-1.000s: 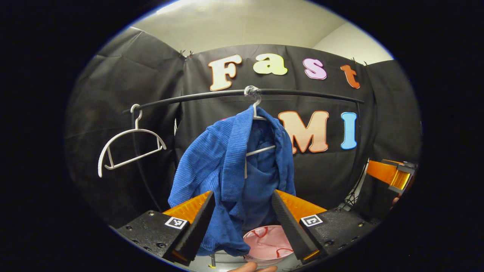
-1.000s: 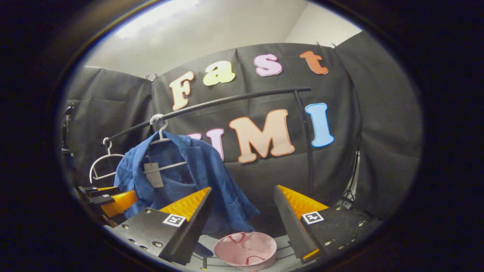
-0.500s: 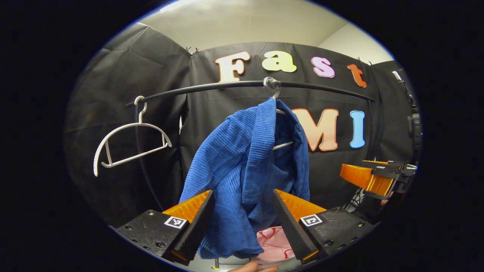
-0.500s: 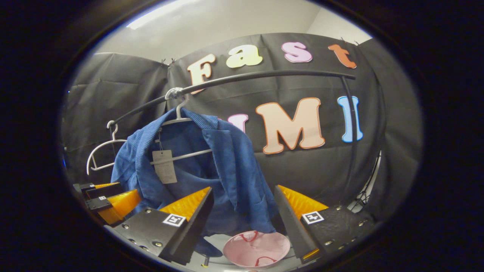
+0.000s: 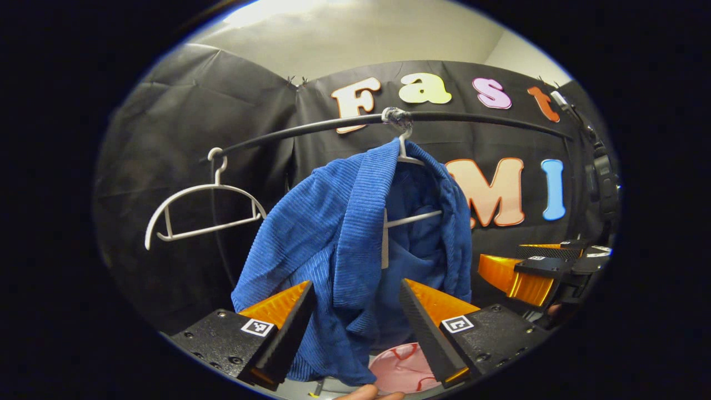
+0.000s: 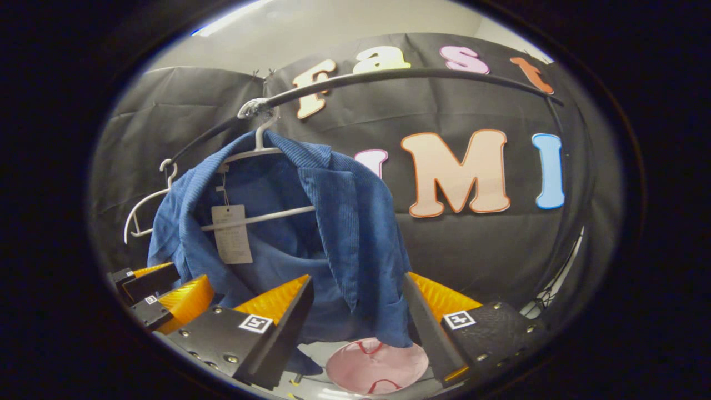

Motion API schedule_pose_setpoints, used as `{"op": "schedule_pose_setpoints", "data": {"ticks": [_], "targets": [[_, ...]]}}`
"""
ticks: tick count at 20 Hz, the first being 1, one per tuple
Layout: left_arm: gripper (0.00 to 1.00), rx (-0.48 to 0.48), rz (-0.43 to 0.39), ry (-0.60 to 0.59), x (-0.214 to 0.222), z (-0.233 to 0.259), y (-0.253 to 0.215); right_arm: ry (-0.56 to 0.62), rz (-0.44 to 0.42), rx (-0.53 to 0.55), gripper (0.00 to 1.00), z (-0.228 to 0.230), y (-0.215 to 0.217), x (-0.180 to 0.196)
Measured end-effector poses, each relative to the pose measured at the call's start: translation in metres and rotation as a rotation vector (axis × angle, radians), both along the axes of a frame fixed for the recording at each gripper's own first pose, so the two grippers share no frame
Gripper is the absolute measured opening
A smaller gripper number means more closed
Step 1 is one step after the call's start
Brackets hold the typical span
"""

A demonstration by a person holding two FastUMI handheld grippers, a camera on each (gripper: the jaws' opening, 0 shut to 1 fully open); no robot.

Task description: Grasp the clothes on the hanger with both hands and then place them into the laundry hamper below.

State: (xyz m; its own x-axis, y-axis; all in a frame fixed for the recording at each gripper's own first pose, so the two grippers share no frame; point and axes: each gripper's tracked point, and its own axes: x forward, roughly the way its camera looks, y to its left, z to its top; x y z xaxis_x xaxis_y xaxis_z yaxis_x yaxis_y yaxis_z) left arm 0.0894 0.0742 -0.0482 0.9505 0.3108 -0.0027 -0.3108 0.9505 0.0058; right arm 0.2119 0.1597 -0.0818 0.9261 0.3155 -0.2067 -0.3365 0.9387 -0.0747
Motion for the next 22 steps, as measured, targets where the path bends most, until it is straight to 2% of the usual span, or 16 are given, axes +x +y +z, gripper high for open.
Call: {"op": "schedule_pose_setpoints", "data": {"ticks": [1, 2, 5, 6, 7, 9, 11, 13, 14, 15, 16, 17, 21, 22], "targets": [[0.94, 0.006, 0.027, 0.009, 0.002, -0.002, -0.001, 0.001, 0.012, 0.005, 0.99, 0.000, 0.001, 0.009], [0.94, 0.009, 0.051, 0.025, 0.004, -0.005, -0.001, 0.001, 0.026, 0.012, 0.96, 0.000, 0.002, 0.016], [0.96, 0.030, 0.132, 0.042, 0.013, -0.010, 0.004, -0.011, 0.066, 0.020, 0.96, 0.002, 0.011, 0.038], [0.96, 0.039, 0.156, 0.047, 0.017, -0.010, 0.005, -0.023, 0.074, 0.020, 0.93, 0.004, 0.013, 0.046], [0.93, 0.043, 0.178, 0.049, 0.020, -0.010, 0.008, -0.031, 0.085, 0.021, 0.96, 0.005, 0.017, 0.052], [0.93, 0.041, 0.212, 0.054, 0.023, -0.011, 0.011, -0.035, 0.116, 0.031, 0.93, 0.004, 0.029, 0.061], [0.92, 0.034, 0.243, 0.053, 0.028, -0.010, 0.018, -0.036, 0.126, 0.019, 0.96, 0.000, 0.036, 0.072], [0.92, 0.027, 0.271, 0.055, 0.033, -0.010, 0.029, -0.059, 0.127, -0.002, 0.93, 0.000, 0.042, 0.081], [0.92, 0.024, 0.283, 0.054, 0.033, -0.009, 0.033, -0.073, 0.135, 0.000, 0.99, -0.001, 0.047, 0.084], [0.92, 0.020, 0.293, 0.049, 0.033, -0.009, 0.036, -0.077, 0.141, 0.003, 0.93, 0.001, 0.054, 0.090], [0.96, 0.008, 0.298, 0.047, 0.033, -0.010, 0.040, -0.068, 0.153, 0.006, 0.93, -0.005, 0.060, 0.092], [0.94, -0.005, 0.282, 0.037, 0.037, -0.009, 0.040, -0.062, 0.156, 0.012, 0.75, -0.008, 0.065, 0.096], [0.47, 0.016, 0.222, 0.055, 0.045, -0.008, 0.049, -0.075, 0.148, 0.041, 0.06, -0.002, 0.068, 0.097], [0.35, 0.028, 0.227, 0.056, 0.044, -0.006, 0.055, -0.083, 0.156, 0.031, 0.06, -0.002, 0.067, 0.095]]}}
